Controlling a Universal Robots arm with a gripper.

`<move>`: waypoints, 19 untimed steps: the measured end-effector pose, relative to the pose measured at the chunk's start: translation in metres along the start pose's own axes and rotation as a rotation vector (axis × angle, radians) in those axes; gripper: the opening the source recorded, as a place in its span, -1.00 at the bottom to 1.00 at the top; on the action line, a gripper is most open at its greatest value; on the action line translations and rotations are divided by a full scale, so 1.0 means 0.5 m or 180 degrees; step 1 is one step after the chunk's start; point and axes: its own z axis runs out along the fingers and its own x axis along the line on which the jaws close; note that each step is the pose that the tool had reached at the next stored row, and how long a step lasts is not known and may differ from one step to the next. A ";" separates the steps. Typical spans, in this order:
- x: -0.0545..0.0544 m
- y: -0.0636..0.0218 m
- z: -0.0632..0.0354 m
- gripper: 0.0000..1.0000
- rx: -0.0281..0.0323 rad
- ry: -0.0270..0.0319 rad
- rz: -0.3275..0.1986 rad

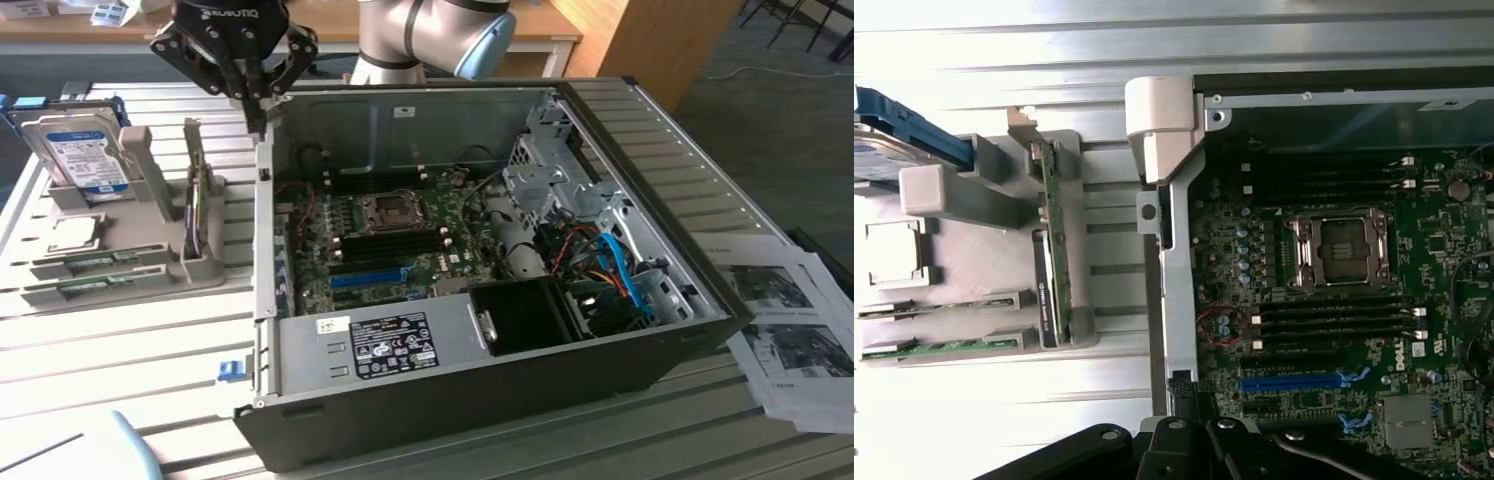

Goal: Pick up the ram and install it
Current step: 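Reach for the ram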

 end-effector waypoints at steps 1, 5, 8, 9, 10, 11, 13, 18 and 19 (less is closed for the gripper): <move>0.004 0.000 0.000 -0.81 0.0000 0.0002 0.0000; 0.018 -0.001 0.001 -0.81 0.0001 0.0010 0.0000; 0.031 -0.002 0.001 -0.81 0.0001 0.0015 0.0000; 0.035 -0.003 0.001 -0.81 0.0002 0.0017 0.0001; 0.039 -0.003 0.001 -0.81 0.0001 0.0019 0.0001; 0.044 -0.003 0.001 -0.81 0.0002 0.0020 0.0001; 0.053 -0.004 0.001 -0.81 0.0002 0.0023 0.0001; 0.076 -0.006 0.001 -0.81 0.0003 0.0031 0.0001; 0.081 -0.006 0.002 -0.81 0.0002 0.0032 0.0001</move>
